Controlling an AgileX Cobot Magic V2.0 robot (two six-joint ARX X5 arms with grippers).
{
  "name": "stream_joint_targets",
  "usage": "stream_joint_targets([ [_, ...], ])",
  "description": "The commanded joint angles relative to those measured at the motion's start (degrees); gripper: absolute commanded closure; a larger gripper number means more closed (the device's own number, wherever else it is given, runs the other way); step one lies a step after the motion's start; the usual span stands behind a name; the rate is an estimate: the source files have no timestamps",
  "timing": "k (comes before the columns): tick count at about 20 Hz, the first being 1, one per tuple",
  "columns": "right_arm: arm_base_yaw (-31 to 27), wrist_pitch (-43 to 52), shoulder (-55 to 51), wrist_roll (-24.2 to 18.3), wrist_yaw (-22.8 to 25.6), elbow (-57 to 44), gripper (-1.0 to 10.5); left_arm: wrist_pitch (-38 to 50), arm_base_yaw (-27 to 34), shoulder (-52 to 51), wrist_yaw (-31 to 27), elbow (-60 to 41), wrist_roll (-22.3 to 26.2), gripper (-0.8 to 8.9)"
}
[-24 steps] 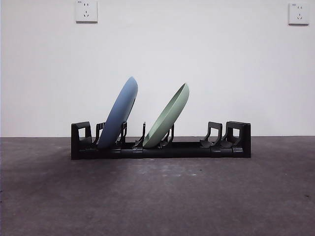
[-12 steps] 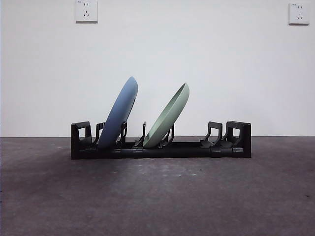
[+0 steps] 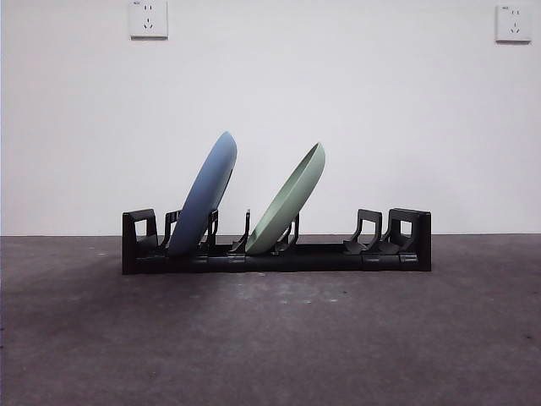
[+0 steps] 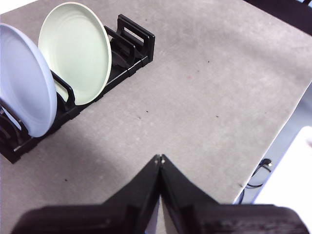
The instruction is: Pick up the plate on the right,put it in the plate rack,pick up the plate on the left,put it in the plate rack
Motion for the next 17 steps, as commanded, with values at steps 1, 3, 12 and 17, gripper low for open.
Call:
stream_joint_targets([
  [1,0.07,0.39,-0.13,-0.22,1.51,-0.37,9.5,4.57,0.57,0.02,-0.15,-0.44,4.79,8.18],
  [3,0.07,0.39,-0.13,-0.20,2.49,-0.37,9.5,10.99,2.14,-1.05,-0.13,-0.55,11.72,8.17],
  [12,0.07,0.39,-0.13,-0.20,2.69,-0.37,9.5,50.73,29.07,-24.63,6.47,-31.69,18.27,8.17],
  [17,0.07,0.39,-0.13,-0.20,2.71,-0.37,9.5,51.23,35.19,-38.99,2.82,-52.52,16.94,8.17],
])
